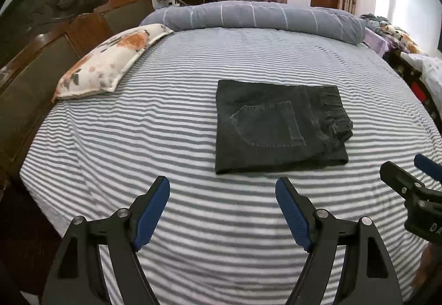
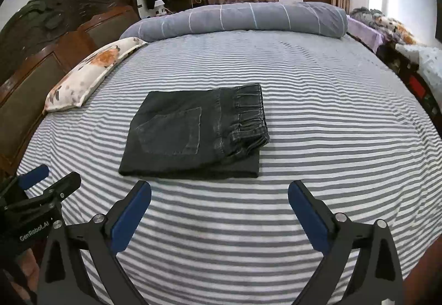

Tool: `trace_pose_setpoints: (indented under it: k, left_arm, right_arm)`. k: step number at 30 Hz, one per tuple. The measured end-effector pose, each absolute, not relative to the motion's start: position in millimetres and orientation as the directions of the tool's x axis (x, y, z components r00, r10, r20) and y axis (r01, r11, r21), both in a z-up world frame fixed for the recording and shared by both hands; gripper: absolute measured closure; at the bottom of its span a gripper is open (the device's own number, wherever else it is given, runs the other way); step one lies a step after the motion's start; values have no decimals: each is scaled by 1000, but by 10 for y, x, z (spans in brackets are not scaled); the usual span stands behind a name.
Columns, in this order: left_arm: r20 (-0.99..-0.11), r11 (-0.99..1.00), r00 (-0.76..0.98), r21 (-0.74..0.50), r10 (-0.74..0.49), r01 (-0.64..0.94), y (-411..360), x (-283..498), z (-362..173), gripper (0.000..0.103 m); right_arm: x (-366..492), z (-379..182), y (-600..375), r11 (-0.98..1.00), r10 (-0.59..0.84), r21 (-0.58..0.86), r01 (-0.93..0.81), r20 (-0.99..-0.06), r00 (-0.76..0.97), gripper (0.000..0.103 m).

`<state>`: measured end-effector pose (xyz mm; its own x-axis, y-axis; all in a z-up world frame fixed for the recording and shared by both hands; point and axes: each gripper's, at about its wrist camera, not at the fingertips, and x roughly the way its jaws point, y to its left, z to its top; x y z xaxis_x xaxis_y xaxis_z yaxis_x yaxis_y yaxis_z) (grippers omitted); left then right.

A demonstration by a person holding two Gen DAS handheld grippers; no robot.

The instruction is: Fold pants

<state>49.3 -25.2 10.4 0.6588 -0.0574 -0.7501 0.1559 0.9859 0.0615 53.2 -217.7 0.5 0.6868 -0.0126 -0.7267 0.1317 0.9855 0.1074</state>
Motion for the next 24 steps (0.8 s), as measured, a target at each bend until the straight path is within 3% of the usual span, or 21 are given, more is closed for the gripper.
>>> trace_pose_setpoints:
  k: [9,24]
  left_arm:
    - [-728,986,685,85,-37,145,-268,196,182,24]
    - [-715,988,698,76,-37,131,-265,101,186,24]
  right_arm:
    - [300,139,-1894,996,-56,14,93,-702,710,3]
    - [180,120,-1835,997,-33,24,72,-716,698,2]
